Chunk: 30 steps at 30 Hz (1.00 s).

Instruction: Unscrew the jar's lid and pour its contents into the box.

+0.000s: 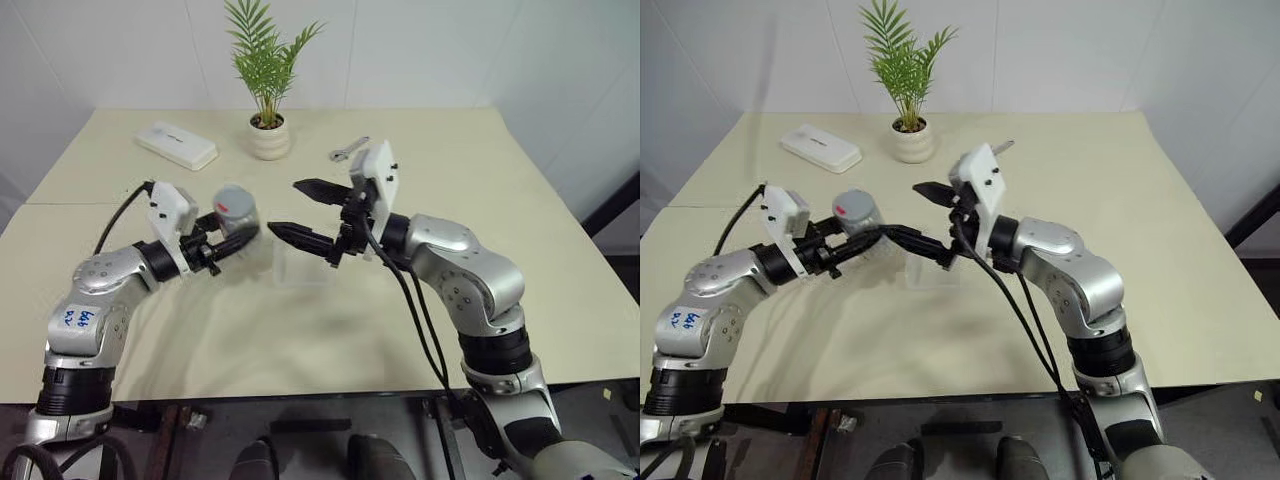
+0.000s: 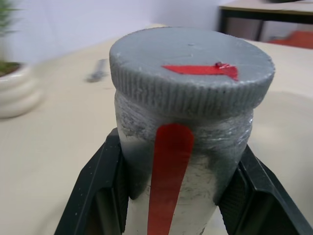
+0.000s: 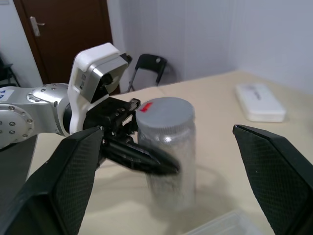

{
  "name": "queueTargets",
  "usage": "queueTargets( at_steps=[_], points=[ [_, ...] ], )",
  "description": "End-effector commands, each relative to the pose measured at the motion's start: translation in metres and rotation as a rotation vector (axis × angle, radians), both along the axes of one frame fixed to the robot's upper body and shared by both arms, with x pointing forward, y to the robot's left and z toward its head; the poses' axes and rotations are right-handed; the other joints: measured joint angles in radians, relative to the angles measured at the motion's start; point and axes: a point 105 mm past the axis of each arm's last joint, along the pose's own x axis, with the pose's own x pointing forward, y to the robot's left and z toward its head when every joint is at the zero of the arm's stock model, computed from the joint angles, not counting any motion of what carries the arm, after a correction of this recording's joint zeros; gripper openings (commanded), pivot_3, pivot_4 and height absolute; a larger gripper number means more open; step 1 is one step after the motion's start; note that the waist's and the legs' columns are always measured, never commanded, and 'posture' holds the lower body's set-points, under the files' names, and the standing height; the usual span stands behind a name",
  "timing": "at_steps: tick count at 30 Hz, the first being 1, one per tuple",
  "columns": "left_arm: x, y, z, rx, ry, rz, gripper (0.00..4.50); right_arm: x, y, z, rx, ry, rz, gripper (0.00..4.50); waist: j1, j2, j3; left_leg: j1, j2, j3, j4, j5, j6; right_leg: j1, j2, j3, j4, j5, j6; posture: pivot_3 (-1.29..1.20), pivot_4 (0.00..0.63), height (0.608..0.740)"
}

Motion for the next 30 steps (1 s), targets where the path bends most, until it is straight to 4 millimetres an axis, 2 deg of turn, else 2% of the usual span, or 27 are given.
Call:
queueTargets(
  at_steps=[1,6,19,22,26,30],
  points=[
    [-0.012,-0.015,0.007,-0.044,-0.02,-0.076,1.92,0.0,0.016,0.007,-0.026,-0.001,0.0,4.5,-0.001,0.0,0.0,0.0,0.0,0.0,0.0,0.0,0.0,0.0,0.0,0.0,0.0,0.0,0.0,0.0,0.15,0.74],
    [-0.014,-0.022,0.005,-0.053,-0.012,-0.095,1.92,0.001,0.027,0.007,-0.045,0.011,0.011,4.5,0.003,0.0,0.0,-0.001,0.0,0.0,0.0,0.0,0.0,0.0,0.0,0.0,-0.001,0.0,0.0,0.0,0.15,0.74],
    [-0.013,-0.027,0.005,-0.06,-0.002,-0.119,1.92,0.004,0.036,0.001,-0.054,0.014,0.008,4.5,0.002,0.0,0.0,-0.002,0.0,0.0,-0.001,-0.001,0.001,-0.002,0.0,0.0,-0.001,0.0,0.0,0.0,0.15,0.74],
    [-0.012,-0.027,0.004,-0.058,0.0,-0.121,1.92,0.004,0.036,0.001,-0.055,0.005,0.009,3.81,0.002,0.0,0.0,-0.002,0.0,0.0,-0.001,-0.001,0.001,-0.002,0.0,0.0,-0.002,0.0,0.0,0.0,0.15,0.74],
    [-0.013,-0.026,0.002,-0.053,0.005,-0.122,1.92,0.003,0.037,0.002,-0.056,-0.005,0.015,2.56,0.002,0.0,0.0,-0.002,0.0,0.001,-0.001,-0.001,0.001,-0.002,0.0,0.0,-0.001,0.0,0.0,0.0,0.15,0.74],
    [-0.015,-0.025,0.004,-0.042,0.001,-0.134,1.92,0.001,0.037,-0.001,-0.069,-0.002,0.039,2.56,0.002,0.0,0.0,-0.002,0.0,0.001,-0.001,-0.001,0.001,-0.002,0.0,0.001,-0.001,0.0,0.0,0.0,0.15,0.74]
  ],
)
